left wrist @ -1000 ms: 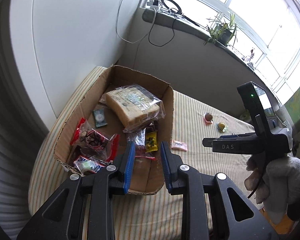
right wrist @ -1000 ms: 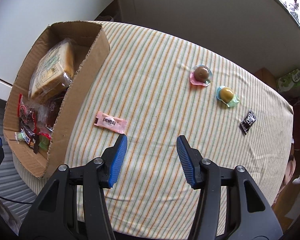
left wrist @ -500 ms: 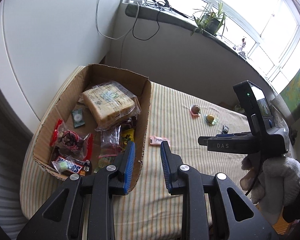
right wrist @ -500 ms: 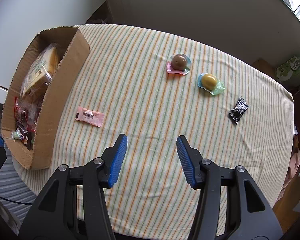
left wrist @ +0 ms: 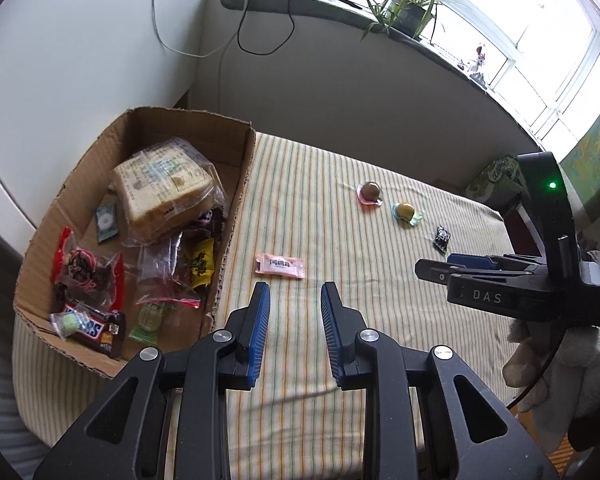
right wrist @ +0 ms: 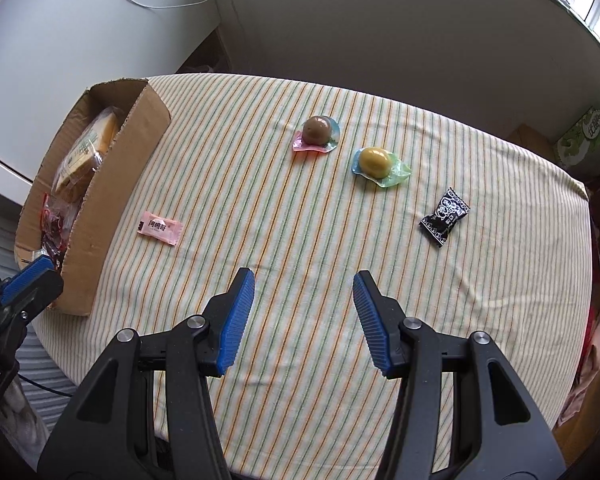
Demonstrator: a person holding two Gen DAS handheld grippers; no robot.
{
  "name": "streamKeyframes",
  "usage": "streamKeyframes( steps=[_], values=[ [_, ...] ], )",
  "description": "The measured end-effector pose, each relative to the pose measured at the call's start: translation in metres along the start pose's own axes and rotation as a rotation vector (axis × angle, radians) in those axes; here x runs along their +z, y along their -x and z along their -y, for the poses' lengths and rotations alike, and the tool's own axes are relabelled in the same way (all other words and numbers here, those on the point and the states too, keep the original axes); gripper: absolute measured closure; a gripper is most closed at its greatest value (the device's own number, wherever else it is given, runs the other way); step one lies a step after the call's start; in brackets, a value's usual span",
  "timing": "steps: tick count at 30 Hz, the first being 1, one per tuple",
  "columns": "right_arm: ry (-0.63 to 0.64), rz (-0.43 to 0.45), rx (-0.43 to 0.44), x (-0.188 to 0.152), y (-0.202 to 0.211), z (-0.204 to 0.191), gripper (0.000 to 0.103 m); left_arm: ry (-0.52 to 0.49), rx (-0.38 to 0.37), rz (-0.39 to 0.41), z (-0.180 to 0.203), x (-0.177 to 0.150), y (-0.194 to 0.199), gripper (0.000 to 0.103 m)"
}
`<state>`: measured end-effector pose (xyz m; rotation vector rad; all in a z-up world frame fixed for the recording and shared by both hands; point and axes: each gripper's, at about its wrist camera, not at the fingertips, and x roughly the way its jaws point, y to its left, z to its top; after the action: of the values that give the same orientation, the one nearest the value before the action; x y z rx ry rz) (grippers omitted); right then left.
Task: Organize snacks
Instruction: 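Reach the right tool to the black candy packet while the left tool reaches the brown ball candy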
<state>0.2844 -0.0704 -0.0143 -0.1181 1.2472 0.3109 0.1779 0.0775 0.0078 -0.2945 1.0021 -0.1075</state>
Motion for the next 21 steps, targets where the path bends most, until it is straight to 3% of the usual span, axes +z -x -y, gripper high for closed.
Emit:
streamKeyframes(
  steps=[9, 16, 21],
  values=[
    [0.074, 0.092, 0.002, -0.002, 0.019, 0.033, 0.049, -0.003, 0.001, -0.019, 0.02, -0.009, -0.014, 0.078],
    [0.009, 0.126, -0.037, -0.009, 0.023, 0.094, 0.049, 0.025, -0.014, -0.073, 0.026, -0.005, -0.045, 0.078],
    [-0.048, 0.116, -0.026, -0.01, 0.017, 0.122, 0.049, -0.004, -0.022, -0.058, 0.045, 0.013, -0.057, 0.078]
  ],
)
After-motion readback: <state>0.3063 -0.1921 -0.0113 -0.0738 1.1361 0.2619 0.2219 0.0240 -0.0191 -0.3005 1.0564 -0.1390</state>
